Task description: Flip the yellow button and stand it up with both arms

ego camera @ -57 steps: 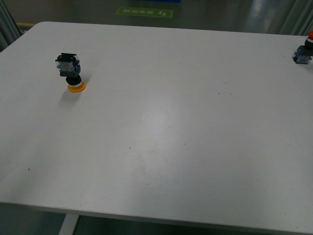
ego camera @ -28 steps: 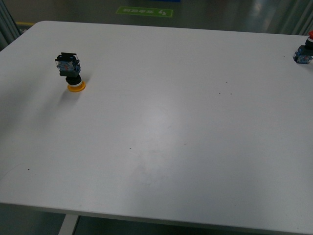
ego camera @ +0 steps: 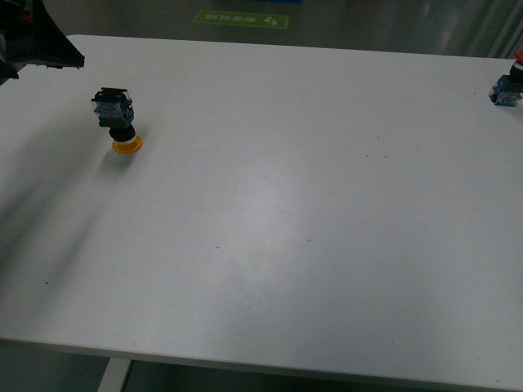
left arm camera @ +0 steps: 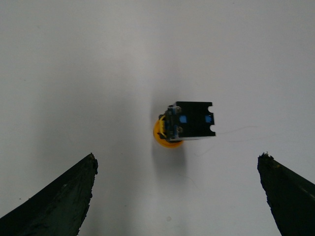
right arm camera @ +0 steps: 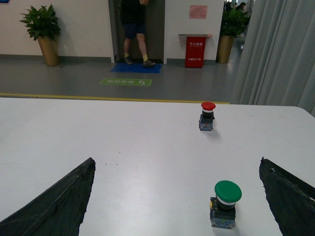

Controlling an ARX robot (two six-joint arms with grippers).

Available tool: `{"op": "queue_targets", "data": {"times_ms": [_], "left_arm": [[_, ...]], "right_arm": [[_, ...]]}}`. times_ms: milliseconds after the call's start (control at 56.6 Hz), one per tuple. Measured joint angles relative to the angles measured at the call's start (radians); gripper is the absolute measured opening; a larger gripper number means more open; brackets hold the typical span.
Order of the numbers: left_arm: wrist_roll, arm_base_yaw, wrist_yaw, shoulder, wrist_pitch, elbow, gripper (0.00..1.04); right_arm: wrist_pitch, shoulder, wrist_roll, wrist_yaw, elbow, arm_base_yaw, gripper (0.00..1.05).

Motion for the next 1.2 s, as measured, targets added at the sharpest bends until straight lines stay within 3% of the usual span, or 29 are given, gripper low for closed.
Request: {"op": "queue_targets", "data": {"times_ms": [406,1201], "left_arm": [[-0.016,-0.083,-0.078,0.142,-0.078,0.131,0.98],[-0.02,-0.076,-0.115,0.239,-0.173,0.252,0.98]], "right_arm": [[0.0,0.0,0.0,0.0,0.0,0.0,0.97],[0.0,0.0,0.0,0.0,0.0,0.0,0.97]]}}
